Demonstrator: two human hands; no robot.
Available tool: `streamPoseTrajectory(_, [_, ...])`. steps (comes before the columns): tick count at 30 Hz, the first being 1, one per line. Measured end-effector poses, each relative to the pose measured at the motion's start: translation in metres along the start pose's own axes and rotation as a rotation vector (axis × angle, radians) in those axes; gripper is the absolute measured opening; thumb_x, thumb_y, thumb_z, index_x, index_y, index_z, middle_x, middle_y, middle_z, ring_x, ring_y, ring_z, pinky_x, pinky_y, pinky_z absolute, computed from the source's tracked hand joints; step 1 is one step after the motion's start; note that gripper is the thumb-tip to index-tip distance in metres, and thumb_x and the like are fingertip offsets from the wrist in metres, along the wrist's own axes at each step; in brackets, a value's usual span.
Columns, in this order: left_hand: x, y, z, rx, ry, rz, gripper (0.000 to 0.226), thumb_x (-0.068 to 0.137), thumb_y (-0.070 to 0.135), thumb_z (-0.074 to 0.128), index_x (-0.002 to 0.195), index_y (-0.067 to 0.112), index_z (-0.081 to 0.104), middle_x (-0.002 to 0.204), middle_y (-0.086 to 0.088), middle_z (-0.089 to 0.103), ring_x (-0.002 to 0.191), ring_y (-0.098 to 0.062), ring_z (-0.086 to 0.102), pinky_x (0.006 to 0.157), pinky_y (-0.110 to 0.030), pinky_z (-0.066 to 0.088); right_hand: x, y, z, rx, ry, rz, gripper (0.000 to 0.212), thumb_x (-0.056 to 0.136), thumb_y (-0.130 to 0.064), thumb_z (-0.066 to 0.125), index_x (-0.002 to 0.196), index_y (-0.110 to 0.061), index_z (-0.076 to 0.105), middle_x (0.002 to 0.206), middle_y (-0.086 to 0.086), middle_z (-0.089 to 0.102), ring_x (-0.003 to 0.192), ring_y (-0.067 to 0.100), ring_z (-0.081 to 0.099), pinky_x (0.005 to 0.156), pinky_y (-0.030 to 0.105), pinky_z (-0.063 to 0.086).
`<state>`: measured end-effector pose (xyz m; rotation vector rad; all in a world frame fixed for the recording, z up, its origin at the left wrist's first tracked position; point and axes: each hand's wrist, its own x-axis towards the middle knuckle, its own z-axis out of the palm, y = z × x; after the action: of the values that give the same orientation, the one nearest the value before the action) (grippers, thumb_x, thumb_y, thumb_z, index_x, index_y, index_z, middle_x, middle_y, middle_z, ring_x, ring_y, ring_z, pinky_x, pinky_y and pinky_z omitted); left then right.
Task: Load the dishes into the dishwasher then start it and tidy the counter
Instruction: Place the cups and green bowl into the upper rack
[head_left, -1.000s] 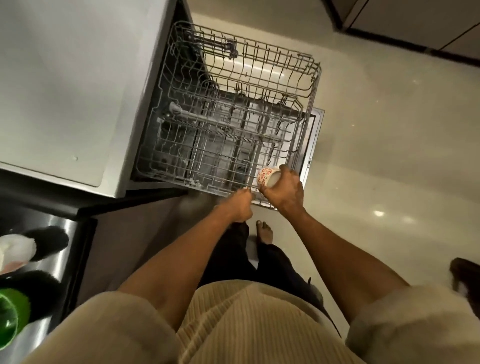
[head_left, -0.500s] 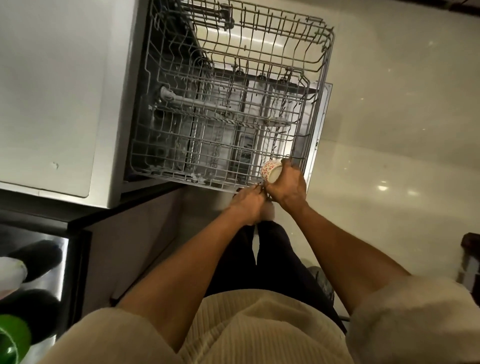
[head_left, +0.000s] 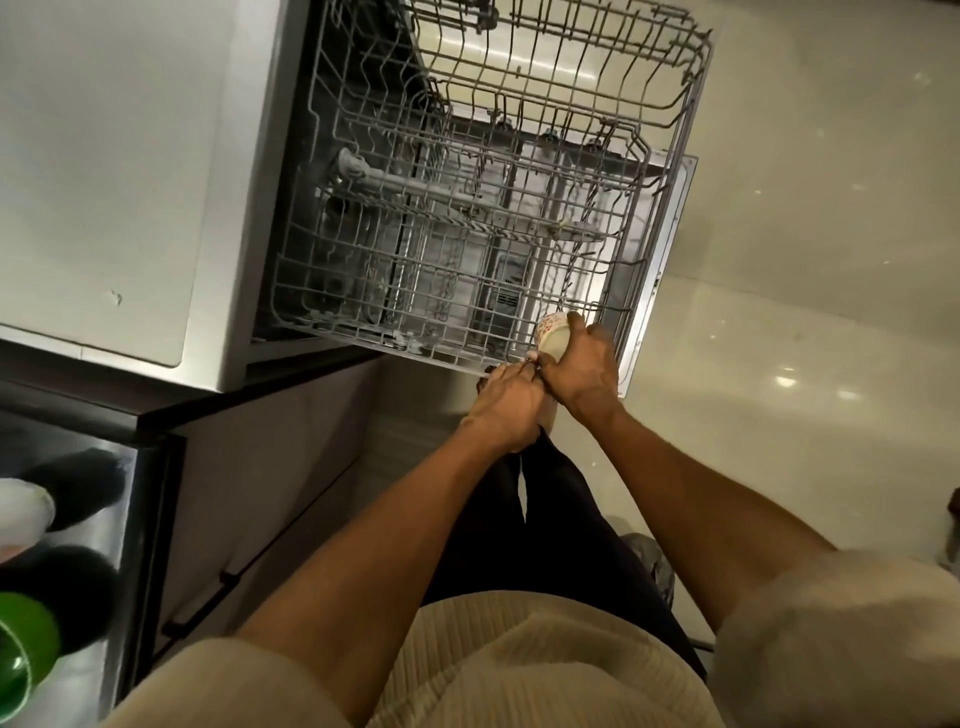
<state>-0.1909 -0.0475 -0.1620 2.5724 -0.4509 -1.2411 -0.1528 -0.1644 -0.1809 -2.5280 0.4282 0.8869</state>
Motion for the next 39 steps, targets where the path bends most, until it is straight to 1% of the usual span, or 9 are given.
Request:
streamPoseTrajectory(3, [0.0, 0.0, 0.002, -0.041, 0.03, -0.006, 0.079, 0.075, 0.021, 0.072, 0.146, 0.007, 0.041, 0.152, -0.013, 0.041, 0.142, -0.027, 0.034, 0.121, -0.039, 0.022, -0.001, 0.006, -0.001, 0.052, -0.02, -0.024, 0.076, 0.089, -0.033, 0.074, 0.153, -0.019, 0.036, 0.134, 0.02, 0.05, 0.128, 0.039, 0.047, 0.105, 0.045, 0.046])
streamPoseTrajectory(6, [-0.003, 0.002, -0.002, -0.082, 0.032, -0.021, 0.085, 0.079, 0.018, 0.069, 0.153, 0.006, 0.029, 0.157, -0.013, 0.034, 0.146, -0.026, 0.029, 0.123, -0.04, 0.017, -0.002, 0.012, -0.003, 0.103, -0.032, -0.046, 0.082, 0.09, -0.025, 0.072, 0.158, -0.015, 0.027, 0.143, 0.021, 0.048, 0.133, 0.04, 0.045, 0.11, 0.045, 0.04])
streamPoseTrajectory(9, [-0.004, 0.004, -0.004, -0.079, 0.047, -0.029, 0.074, 0.084, 0.018, 0.062, 0.15, 0.005, 0.033, 0.156, -0.014, 0.035, 0.147, -0.027, 0.028, 0.123, -0.041, 0.016, -0.007, 0.018, -0.003, 0.129, -0.039, -0.023, 0.084, 0.092, -0.021, 0.069, 0.159, -0.01, 0.02, 0.152, 0.019, 0.041, 0.139, 0.038, 0.04, 0.115, 0.044, 0.034])
streamPoseTrajectory(16, [-0.006, 0.005, -0.003, -0.062, 0.03, -0.039, 0.079, 0.088, 0.02, 0.057, 0.156, 0.005, 0.02, 0.164, -0.014, 0.018, 0.152, -0.025, 0.013, 0.125, -0.041, 0.009, -0.013, 0.026, -0.009, 0.134, -0.117, -0.062, 0.089, 0.091, -0.02, 0.067, 0.159, -0.003, 0.013, 0.162, 0.018, 0.027, 0.148, 0.037, 0.029, 0.122, 0.045, 0.027])
streamPoseTrajectory(20, [-0.007, 0.007, -0.005, -0.066, 0.018, -0.048, 0.077, 0.09, 0.022, 0.055, 0.156, 0.005, 0.019, 0.164, -0.014, 0.018, 0.152, -0.025, 0.013, 0.125, -0.041, 0.01, -0.017, 0.025, -0.013, 0.14, -0.141, -0.038, 0.09, 0.09, -0.021, 0.069, 0.159, -0.002, 0.013, 0.16, 0.019, 0.03, 0.146, 0.037, 0.032, 0.12, 0.044, 0.029])
streamPoseTrajectory(25, [-0.009, 0.009, -0.006, -0.081, 0.013, -0.06, 0.077, 0.09, 0.025, 0.054, 0.156, 0.006, 0.02, 0.164, -0.013, 0.017, 0.153, -0.024, 0.012, 0.125, -0.042, 0.012, -0.019, 0.025, -0.014, 0.214, -0.161, 0.013, 0.088, 0.085, -0.023, 0.074, 0.154, -0.003, 0.024, 0.15, 0.018, 0.044, 0.136, 0.038, 0.045, 0.112, 0.047, 0.041])
streamPoseTrajectory(28, [-0.012, 0.009, -0.007, -0.096, 0.016, -0.068, 0.077, 0.091, 0.027, 0.052, 0.157, 0.006, 0.018, 0.165, -0.012, 0.014, 0.153, -0.023, 0.01, 0.125, -0.041, 0.01, -0.018, 0.027, -0.017, 0.189, -0.166, 0.002, 0.087, 0.082, -0.026, 0.076, 0.151, -0.003, 0.028, 0.146, 0.018, 0.047, 0.132, 0.038, 0.048, 0.108, 0.049, 0.044])
streamPoseTrajectory(32, [-0.016, 0.011, -0.01, -0.119, 0.039, -0.072, 0.078, 0.091, 0.027, 0.054, 0.157, 0.005, 0.018, 0.165, -0.012, 0.013, 0.153, -0.023, 0.01, 0.125, -0.04, 0.01, -0.021, 0.026, -0.02, 0.15, -0.161, -0.001, 0.081, 0.079, -0.017, 0.07, 0.149, -0.002, 0.031, 0.144, 0.02, 0.048, 0.131, 0.04, 0.048, 0.106, 0.052, 0.046])
streamPoseTrajectory(39, [-0.03, 0.014, -0.025, -0.156, 0.131, -0.088, 0.073, 0.092, 0.028, 0.057, 0.153, 0.003, 0.026, 0.162, -0.015, 0.022, 0.15, -0.026, 0.019, 0.124, -0.038, 0.016, -0.036, 0.023, -0.031, 0.049, -0.131, -0.099, 0.08, 0.077, -0.02, 0.063, 0.149, -0.005, 0.032, 0.139, 0.017, 0.051, 0.126, 0.038, 0.052, 0.101, 0.049, 0.049])
